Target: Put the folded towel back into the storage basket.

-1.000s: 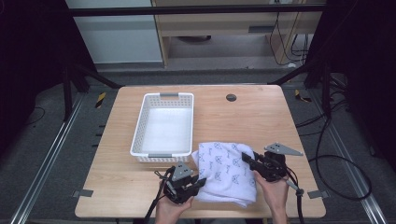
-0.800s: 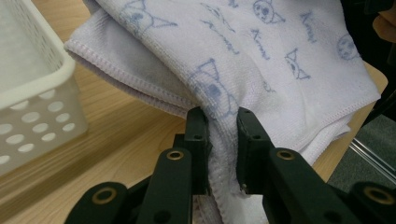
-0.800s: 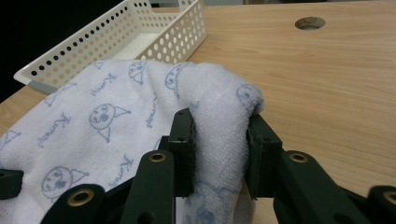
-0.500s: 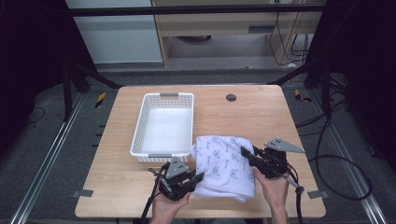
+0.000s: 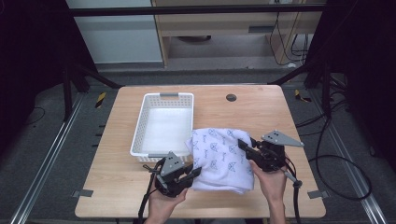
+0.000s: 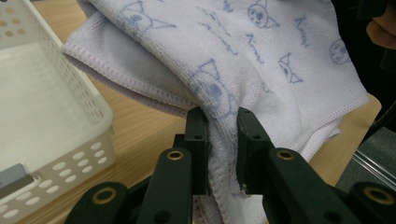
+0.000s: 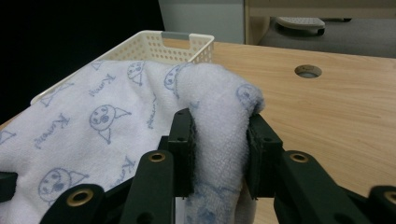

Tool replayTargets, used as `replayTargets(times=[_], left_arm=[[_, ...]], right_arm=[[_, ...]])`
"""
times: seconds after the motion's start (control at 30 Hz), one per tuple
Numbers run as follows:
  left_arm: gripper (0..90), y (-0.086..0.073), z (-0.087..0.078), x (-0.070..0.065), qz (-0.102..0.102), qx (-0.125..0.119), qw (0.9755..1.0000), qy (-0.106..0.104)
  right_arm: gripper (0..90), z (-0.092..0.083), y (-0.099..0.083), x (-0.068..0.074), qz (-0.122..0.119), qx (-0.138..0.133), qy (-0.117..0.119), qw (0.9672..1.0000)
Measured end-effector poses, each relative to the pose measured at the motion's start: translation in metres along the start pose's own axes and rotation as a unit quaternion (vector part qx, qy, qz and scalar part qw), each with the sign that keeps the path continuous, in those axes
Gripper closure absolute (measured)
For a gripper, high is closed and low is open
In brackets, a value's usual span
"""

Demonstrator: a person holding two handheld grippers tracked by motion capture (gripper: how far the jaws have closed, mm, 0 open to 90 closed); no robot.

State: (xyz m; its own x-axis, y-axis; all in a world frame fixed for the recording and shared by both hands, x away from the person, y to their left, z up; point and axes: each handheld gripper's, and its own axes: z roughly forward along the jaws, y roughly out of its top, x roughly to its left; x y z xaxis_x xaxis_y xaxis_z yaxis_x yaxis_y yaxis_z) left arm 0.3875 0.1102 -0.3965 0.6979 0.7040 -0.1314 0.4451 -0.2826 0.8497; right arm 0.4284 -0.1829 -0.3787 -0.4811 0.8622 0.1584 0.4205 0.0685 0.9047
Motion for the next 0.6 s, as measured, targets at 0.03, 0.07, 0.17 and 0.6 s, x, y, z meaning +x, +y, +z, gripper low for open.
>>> replayTargets(times=[0.03, 0.07, 0.17, 0.6], left_arm=[[76.5, 0.002, 0.0, 0.0, 0.002, 0.0, 1.0, 0.0], [76.5, 0.003, -0.001, 0.001, 0.004, 0.0, 1.0, 0.001], [76.5, 0.007, -0.002, 0.003, 0.005, -0.005, 1.0, 0.0], [76.5, 0.016, -0.012, 0.018, -0.004, -0.025, 0.9997, 0.004]], right_arm=[[67.9, 0.0, 0.001, 0.001, -0.001, -0.002, -0.001, 1.0], [67.9, 0.0, 0.003, 0.001, -0.002, -0.004, -0.002, 1.0], [67.9, -0.001, 0.006, 0.002, -0.002, -0.01, -0.004, 0.9999], [67.9, 0.005, 0.024, 0.012, -0.003, -0.022, -0.005, 0.9997]])
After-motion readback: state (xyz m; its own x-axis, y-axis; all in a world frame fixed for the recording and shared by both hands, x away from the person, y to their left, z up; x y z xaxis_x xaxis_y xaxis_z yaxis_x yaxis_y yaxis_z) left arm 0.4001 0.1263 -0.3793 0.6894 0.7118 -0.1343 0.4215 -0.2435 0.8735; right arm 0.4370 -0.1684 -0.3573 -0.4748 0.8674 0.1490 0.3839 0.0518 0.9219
